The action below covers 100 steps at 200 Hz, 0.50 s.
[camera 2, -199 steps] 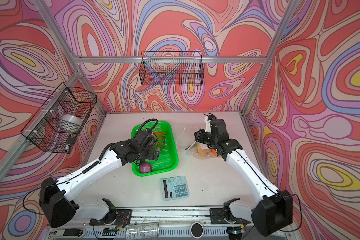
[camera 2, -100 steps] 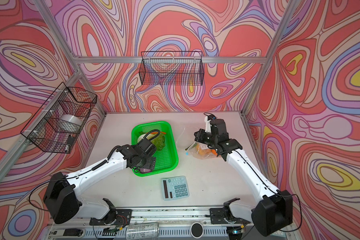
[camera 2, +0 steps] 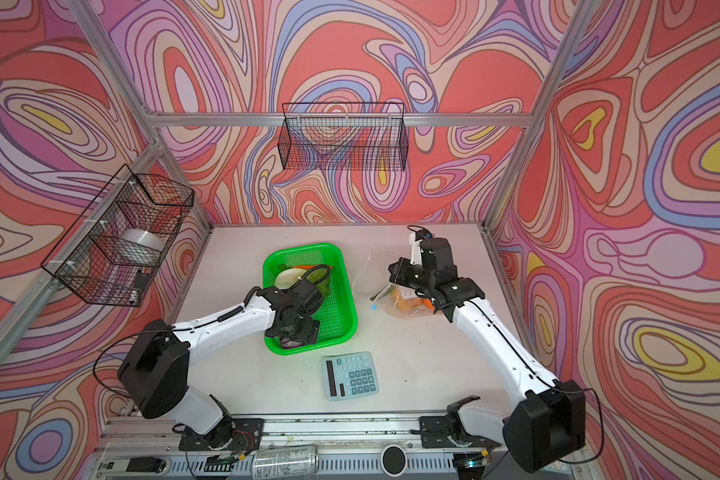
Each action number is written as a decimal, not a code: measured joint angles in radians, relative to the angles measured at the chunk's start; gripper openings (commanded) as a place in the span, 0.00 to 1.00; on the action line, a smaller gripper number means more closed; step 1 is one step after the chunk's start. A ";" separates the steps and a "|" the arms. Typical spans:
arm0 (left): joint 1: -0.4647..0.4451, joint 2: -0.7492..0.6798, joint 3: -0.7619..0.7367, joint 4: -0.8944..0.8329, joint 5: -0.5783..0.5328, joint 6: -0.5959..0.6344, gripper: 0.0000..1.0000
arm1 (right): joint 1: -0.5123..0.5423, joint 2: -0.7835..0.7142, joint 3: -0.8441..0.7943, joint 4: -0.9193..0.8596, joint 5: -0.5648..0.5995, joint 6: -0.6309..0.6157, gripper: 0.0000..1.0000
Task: Place the food in the zip-top bag and seal the zipper
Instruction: 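Lower the left gripper into the green basket over the red onion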
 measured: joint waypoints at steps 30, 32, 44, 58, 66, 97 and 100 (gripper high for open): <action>0.000 0.063 0.024 0.013 0.032 0.003 1.00 | 0.000 0.000 0.000 -0.001 0.004 -0.002 0.00; 0.000 0.068 0.027 0.014 0.034 0.003 1.00 | 0.000 0.000 0.000 -0.001 0.005 -0.002 0.00; 0.000 0.083 0.039 0.022 0.044 0.004 1.00 | 0.000 0.000 0.000 -0.001 0.006 -0.003 0.00; 0.000 0.098 0.058 0.033 0.056 0.005 1.00 | 0.000 0.000 0.000 -0.001 0.008 -0.003 0.00; 0.000 0.105 0.068 0.040 0.062 0.006 1.00 | 0.000 0.000 0.000 -0.002 0.008 -0.003 0.00; 0.000 0.121 0.109 0.066 0.088 0.011 1.00 | 0.000 0.000 0.000 -0.004 0.011 -0.004 0.00; -0.001 0.122 0.113 0.069 0.090 0.011 1.00 | 0.000 0.000 0.000 -0.004 0.011 -0.004 0.00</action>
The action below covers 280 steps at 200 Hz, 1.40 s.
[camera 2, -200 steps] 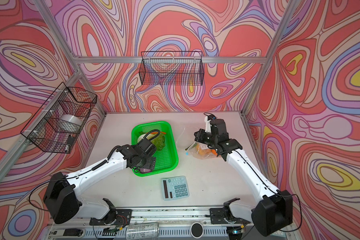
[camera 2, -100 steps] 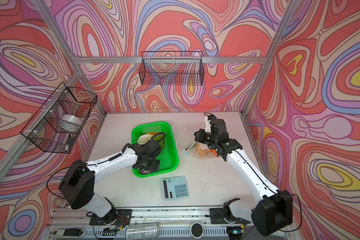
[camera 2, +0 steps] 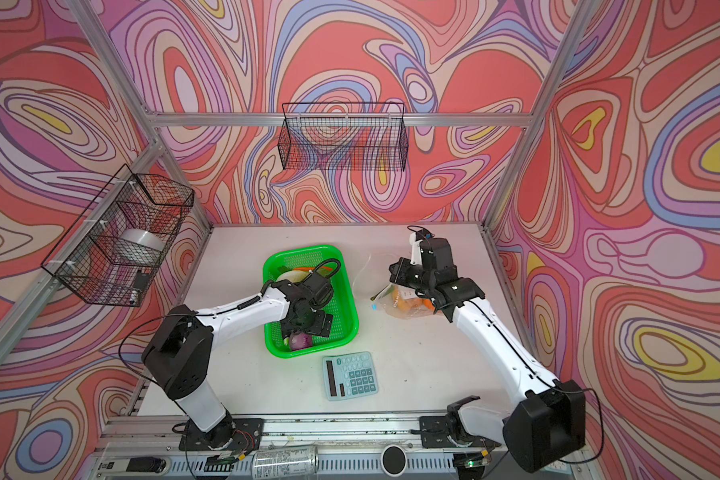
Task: Place the food in the zip-top bag and seal the zipper
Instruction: 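Lower the left gripper into the green basket over the red onion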
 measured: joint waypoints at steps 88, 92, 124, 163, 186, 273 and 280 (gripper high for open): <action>-0.002 -0.069 -0.006 -0.085 -0.081 0.014 1.00 | 0.000 0.000 -0.001 -0.002 0.008 -0.006 0.00; -0.002 -0.077 -0.013 -0.088 -0.081 0.013 1.00 | 0.000 0.000 -0.002 -0.002 0.008 -0.006 0.00; -0.002 -0.090 -0.051 -0.091 -0.069 0.006 0.96 | 0.000 0.000 -0.003 0.004 0.006 -0.005 0.00; -0.008 -0.041 -0.064 -0.065 -0.038 0.003 0.86 | 0.000 0.000 -0.003 0.000 0.008 -0.005 0.00; -0.009 -0.013 -0.066 -0.046 -0.035 0.004 0.83 | 0.000 0.000 -0.003 -0.002 0.011 -0.005 0.00; -0.009 0.006 -0.072 -0.016 -0.041 0.012 0.58 | 0.000 0.000 -0.003 -0.004 0.016 -0.006 0.00; -0.009 0.007 -0.071 -0.016 -0.044 0.013 0.57 | 0.000 0.000 -0.003 -0.004 0.017 -0.006 0.00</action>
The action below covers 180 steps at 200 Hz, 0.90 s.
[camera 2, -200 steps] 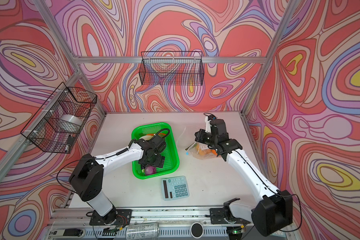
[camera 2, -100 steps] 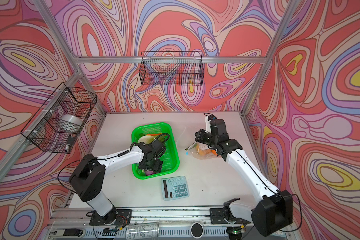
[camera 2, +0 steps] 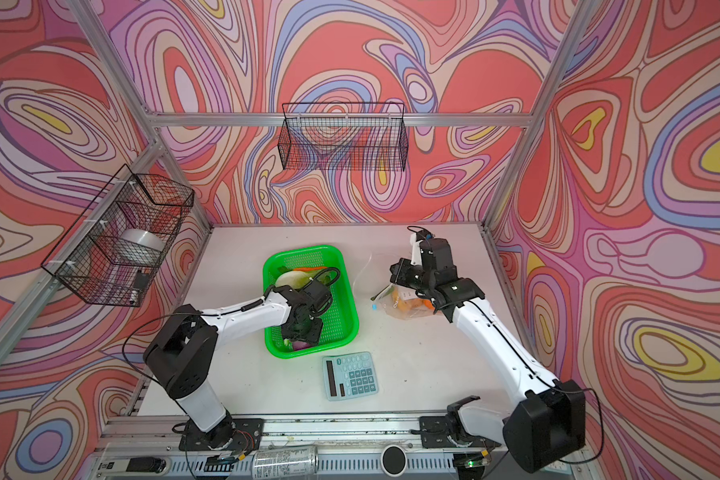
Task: Place the food in the zip-top bag and seal the zipper
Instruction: 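Lower the left gripper into the green basket over the red onion, then close the left gripper on the red onion and lift it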
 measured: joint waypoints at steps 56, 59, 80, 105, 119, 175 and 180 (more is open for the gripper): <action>-0.001 0.000 0.041 -0.008 -0.024 0.025 0.48 | 0.000 0.000 0.000 0.000 0.002 0.000 0.00; -0.001 0.000 0.045 -0.010 -0.026 0.027 0.48 | 0.000 0.000 0.000 0.000 0.002 0.000 0.00; -0.001 -0.008 0.100 -0.027 -0.042 0.040 0.48 | 0.000 0.000 0.000 -0.001 0.002 -0.001 0.00; -0.001 -0.046 0.182 -0.047 -0.056 0.057 0.48 | 0.000 0.000 0.001 -0.002 0.002 -0.001 0.00; -0.001 -0.072 0.232 -0.046 -0.058 0.065 0.47 | 0.000 0.000 0.003 -0.003 0.002 -0.001 0.00; -0.001 -0.175 0.278 0.076 -0.008 0.068 0.34 | 0.000 0.000 0.006 -0.005 0.003 -0.001 0.00; -0.001 -0.175 0.278 0.080 -0.007 0.071 0.34 | 0.000 0.000 0.006 -0.006 0.003 0.000 0.00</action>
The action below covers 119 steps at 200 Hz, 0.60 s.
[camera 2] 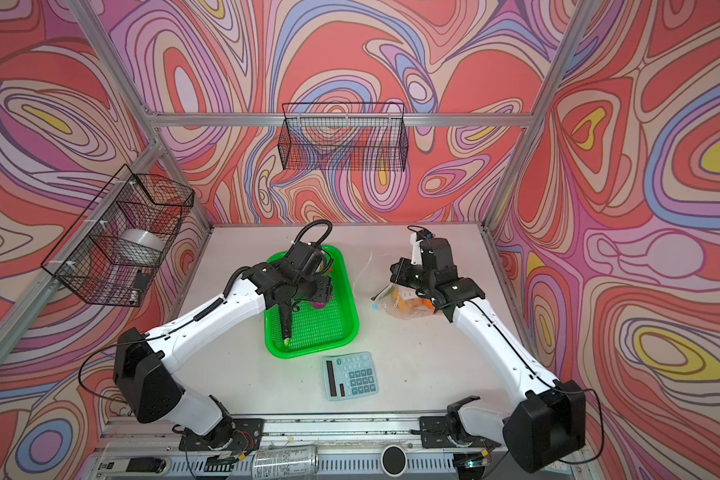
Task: Place the food in the zip-top bag and seal the zipper
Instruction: 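Close the left gripper on the red onion and lift it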
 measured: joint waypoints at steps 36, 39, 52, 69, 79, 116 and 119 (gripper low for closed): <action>0.000 0.008 -0.015 0.009 -0.003 0.015 0.36 | 0.000 0.000 0.000 0.005 0.002 0.001 0.00; 0.000 0.008 -0.022 0.011 -0.003 0.015 0.36 | 0.000 0.000 0.000 0.006 0.001 0.001 0.00; 0.000 0.008 -0.062 0.034 -0.003 0.014 0.36 | 0.000 0.000 0.000 0.008 0.000 0.003 0.00; 0.000 0.012 -0.139 0.070 0.004 0.008 0.36 | 0.000 0.000 0.000 0.009 -0.001 0.003 0.00; 0.000 0.025 -0.179 0.097 0.012 0.001 0.36 | 0.000 0.000 0.000 0.009 -0.001 0.003 0.00; 0.000 0.111 -0.256 0.190 0.049 -0.033 0.36 | 0.000 0.000 0.000 0.005 0.000 0.003 0.00; 0.000 0.117 -0.257 0.194 0.051 -0.035 0.37 | 0.000 0.000 0.000 0.005 0.001 0.003 0.00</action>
